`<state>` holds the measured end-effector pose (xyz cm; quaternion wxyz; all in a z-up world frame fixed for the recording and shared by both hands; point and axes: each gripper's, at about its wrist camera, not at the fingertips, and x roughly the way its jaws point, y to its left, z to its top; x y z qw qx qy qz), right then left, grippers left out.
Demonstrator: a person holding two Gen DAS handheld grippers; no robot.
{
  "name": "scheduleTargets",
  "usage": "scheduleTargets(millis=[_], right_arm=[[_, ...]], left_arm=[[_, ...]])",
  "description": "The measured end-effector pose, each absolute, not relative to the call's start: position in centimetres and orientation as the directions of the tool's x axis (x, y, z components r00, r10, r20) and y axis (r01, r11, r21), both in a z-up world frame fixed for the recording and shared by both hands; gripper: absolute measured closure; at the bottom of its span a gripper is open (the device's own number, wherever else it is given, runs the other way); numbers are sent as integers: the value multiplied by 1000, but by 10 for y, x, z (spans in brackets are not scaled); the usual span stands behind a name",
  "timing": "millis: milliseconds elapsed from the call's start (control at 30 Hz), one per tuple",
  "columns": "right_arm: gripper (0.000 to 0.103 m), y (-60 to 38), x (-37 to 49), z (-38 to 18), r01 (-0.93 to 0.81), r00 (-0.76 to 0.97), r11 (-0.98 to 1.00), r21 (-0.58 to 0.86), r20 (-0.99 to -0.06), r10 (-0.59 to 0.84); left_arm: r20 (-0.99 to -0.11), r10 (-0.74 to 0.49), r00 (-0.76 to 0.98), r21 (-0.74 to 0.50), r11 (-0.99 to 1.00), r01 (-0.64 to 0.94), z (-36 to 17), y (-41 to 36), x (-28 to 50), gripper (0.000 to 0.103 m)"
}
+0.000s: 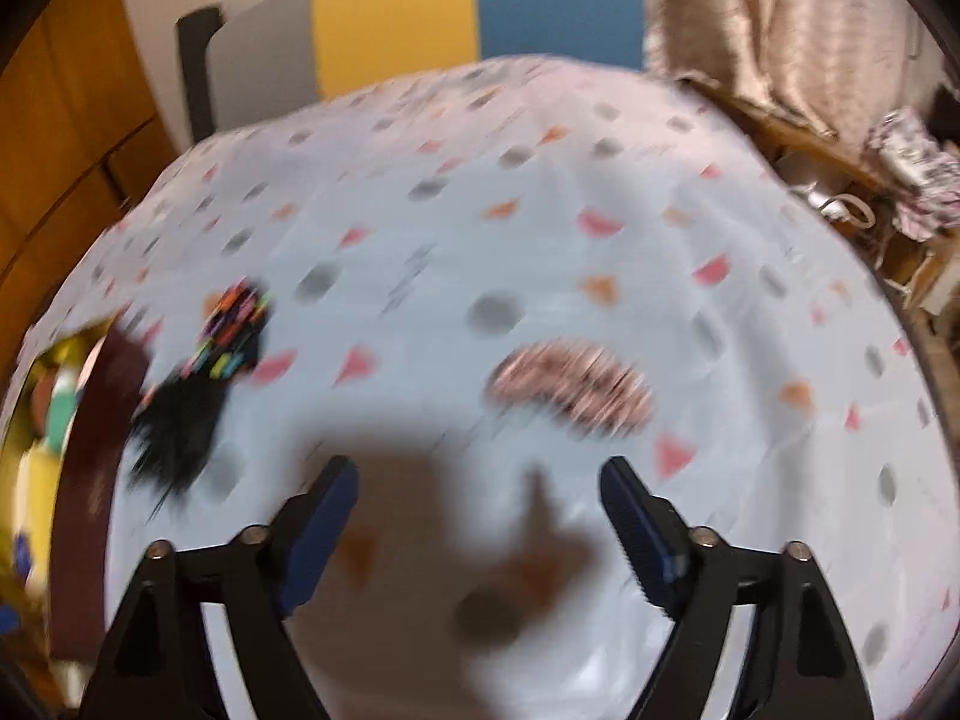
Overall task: Organize soft objects
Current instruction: 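Reach the right tool to the pink satin scrunchie and grasp it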
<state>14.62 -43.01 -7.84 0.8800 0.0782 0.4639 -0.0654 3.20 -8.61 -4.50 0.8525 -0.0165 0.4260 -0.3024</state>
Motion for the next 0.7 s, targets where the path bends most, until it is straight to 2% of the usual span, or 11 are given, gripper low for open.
scheduleTargets(millis=[233,433,533,700], right_arm=[[11,-467,181,-104,253,555,960,117,-831,-45],[11,-462,198,-124,186,529,980,65,-847,-44],[19,-459,201,-130,168,508,986,-1,-857,-88],[32,-465,199,-128,190,507,981,30,-859,-72]], left_arm=[[-738,-509,443,-261,821,508,-47,-103,32,24],[-748,-495,442,-249,826,505,-46,-120,43,25],[-745,-505,436,-265,824,501,-44,-129,51,24],[-744,-505,438,-261,823,505,-40,-145,63,24]])
